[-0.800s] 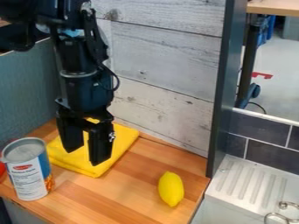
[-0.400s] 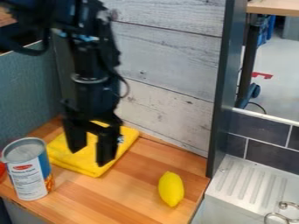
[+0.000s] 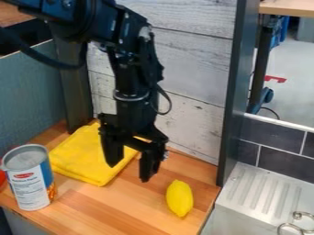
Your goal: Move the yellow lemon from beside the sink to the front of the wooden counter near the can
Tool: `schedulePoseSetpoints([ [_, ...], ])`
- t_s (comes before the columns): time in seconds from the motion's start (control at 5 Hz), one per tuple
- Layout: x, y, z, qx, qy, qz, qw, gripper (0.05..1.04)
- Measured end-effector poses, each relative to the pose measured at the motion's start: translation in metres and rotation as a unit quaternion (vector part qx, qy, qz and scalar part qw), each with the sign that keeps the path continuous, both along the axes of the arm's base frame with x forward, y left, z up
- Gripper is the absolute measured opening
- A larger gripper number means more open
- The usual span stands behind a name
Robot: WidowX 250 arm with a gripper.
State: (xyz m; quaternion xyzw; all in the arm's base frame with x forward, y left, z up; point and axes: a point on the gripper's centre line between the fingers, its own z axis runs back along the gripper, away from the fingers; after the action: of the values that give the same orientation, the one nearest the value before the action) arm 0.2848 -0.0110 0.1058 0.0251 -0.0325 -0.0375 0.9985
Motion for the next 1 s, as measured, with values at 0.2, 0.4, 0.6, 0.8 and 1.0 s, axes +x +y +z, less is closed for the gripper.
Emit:
schedulePoseSetpoints([
  [0.2,0.013,-0.005,-0.011,-0.01,-0.026,0.023,0.9993,1.001],
  [0.4,0.022,-0.017,-0.027,-0.012,-0.022,0.049,0.9985,1.001],
  [0.6,0.032,-0.03,-0.039,-0.005,-0.042,0.089,0.9952,1.001],
  [0.8,0.04,-0.037,-0.049,-0.005,-0.036,0.095,0.9948,1.001],
  [1.0,0.046,-0.038,-0.057,-0.005,-0.033,0.113,0.993,1.001],
])
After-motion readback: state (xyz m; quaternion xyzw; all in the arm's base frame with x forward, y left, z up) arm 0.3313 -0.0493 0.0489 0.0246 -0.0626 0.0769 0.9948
